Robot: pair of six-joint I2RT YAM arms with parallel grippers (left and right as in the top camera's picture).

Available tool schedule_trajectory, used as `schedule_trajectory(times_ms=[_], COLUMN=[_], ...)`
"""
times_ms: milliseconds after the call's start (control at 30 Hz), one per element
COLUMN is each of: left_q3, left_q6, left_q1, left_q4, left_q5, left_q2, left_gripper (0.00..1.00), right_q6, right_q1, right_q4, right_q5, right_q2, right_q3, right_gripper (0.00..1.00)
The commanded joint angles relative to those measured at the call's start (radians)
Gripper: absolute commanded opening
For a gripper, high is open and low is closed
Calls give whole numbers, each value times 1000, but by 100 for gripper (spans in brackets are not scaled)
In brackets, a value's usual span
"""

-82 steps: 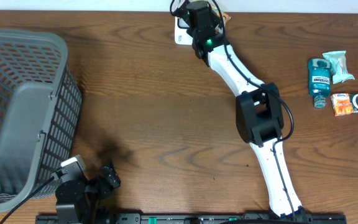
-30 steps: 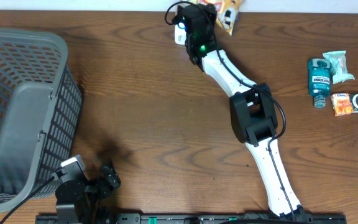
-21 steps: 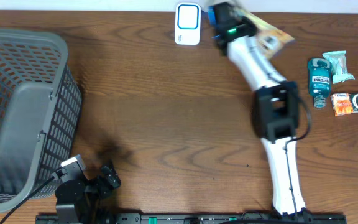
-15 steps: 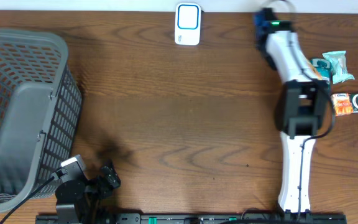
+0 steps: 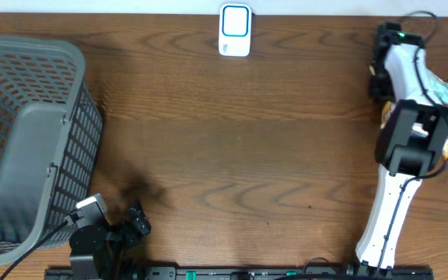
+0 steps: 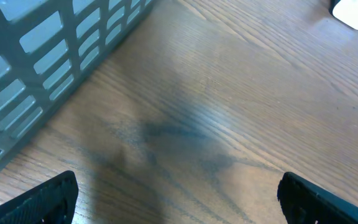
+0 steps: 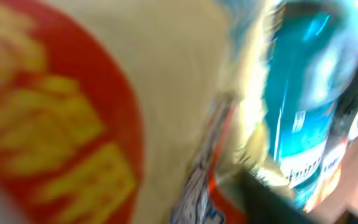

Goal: Scan the item barcode

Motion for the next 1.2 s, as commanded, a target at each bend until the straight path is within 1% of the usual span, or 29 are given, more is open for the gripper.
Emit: schedule_trajectory(times_ms=[0,167,300,500,767,1067,1167], left_q3=[8,8,8,8,8,8,8], left_q6=[-2,-2,-2,-2,-2,-2,-2], left_q1=[6,6,6,6,6,6,6], left_q4=[-11,-11,-11,-11,-11,-11,-11], left_q5=[13,13,13,13,13,13,13], left_q2=[-2,-2,-2,-2,-2,-2,-2], left_gripper=[98,98,98,98,98,98,98], right_q6=[77,76,76,76,76,76,77], right_q1=[-47,-64,-43,-14,-11,-11,-11], right_q4=[-30,-49,-70,-90,-90,-106,-190], right_q5=[-69,-204,-289,-469,-473,-473,-477], right_q2=[-47,-236,-446,-783,-1130,-1426,-1515], right_q3=[-10,-10,-10,-10,-10,-10,-10], right_gripper=[99,99,99,99,99,99,99])
